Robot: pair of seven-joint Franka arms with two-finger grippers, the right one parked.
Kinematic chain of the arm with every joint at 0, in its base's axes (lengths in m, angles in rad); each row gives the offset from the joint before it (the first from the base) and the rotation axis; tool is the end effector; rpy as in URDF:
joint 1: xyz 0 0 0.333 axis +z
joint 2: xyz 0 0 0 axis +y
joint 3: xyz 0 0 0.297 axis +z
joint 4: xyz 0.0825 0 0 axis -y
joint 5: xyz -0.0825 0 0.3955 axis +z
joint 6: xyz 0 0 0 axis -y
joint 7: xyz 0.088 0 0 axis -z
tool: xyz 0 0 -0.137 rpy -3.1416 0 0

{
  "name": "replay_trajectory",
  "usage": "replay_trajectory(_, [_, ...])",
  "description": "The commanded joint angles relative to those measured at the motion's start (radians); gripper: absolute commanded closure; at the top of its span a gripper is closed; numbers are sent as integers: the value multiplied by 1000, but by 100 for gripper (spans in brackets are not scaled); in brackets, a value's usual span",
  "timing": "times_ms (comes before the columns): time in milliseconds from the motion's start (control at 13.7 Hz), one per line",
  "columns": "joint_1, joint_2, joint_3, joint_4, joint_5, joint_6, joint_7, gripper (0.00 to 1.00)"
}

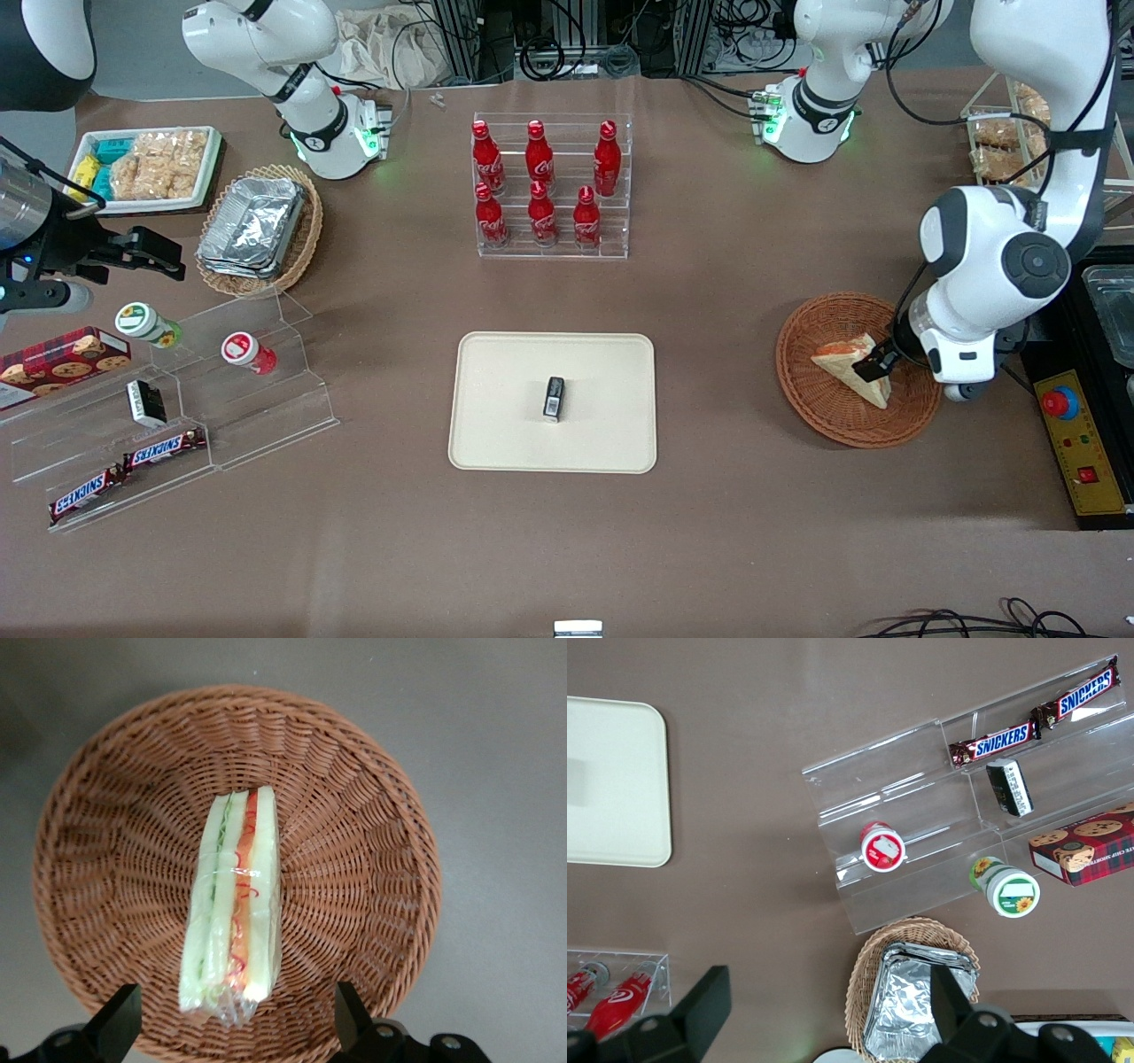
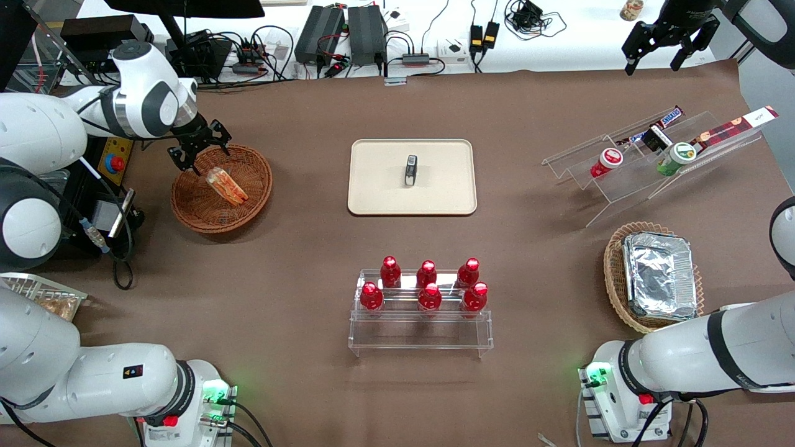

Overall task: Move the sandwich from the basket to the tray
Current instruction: 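Close the left gripper on the wrapped sandwich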

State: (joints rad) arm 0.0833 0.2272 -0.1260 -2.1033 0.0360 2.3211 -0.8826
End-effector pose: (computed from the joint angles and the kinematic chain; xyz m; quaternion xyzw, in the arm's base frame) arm 0.5772 -0.0236 0.2544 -0.9174 -0.3979 0.0037 0.0007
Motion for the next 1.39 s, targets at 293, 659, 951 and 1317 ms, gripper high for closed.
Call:
replay_trajectory(293, [9,52,-12,-66,18,113,-70,1])
replay_trajectory(659, [9,75,-12,-55,19,116,-78,76])
replay_trajectory(951, [9,66,-14,-43,96,107,-72,100])
replay_trajectory(1317, [-2,-25,-24,113,96,-211,34,100])
